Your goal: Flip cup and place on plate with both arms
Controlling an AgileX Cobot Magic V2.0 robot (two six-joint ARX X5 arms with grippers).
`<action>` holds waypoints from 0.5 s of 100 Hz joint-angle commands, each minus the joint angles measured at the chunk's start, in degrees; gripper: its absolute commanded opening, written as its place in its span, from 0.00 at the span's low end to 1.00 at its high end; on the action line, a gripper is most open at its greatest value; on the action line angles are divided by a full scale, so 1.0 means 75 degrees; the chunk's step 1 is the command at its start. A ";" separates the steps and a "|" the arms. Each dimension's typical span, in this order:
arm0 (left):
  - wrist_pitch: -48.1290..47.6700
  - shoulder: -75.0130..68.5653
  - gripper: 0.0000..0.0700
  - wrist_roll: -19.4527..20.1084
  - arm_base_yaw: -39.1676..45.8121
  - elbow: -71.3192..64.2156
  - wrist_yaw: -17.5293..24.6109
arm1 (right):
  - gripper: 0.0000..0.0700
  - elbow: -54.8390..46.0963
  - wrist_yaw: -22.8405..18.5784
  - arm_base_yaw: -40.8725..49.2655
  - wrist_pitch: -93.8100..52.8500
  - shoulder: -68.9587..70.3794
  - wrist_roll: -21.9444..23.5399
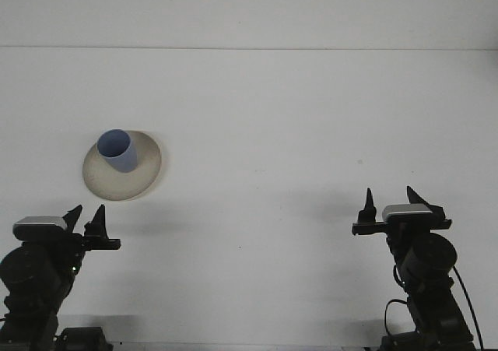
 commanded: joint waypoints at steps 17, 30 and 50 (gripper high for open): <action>0.0924 -0.0510 0.62 0.0076 -0.0026 -0.0595 0.0085 | 0.76 0.0017 0.0003 0.0012 0.0099 0.0017 -0.0087; 0.0883 -0.0219 0.62 0.0221 -0.0026 -0.0592 0.0085 | 0.76 0.0017 0.0003 0.0012 0.0099 0.0017 -0.0087; 0.1075 -0.0274 0.60 0.0198 -0.0026 -0.0592 0.0149 | 0.74 0.0017 0.0003 0.0012 0.0102 0.0017 -0.0087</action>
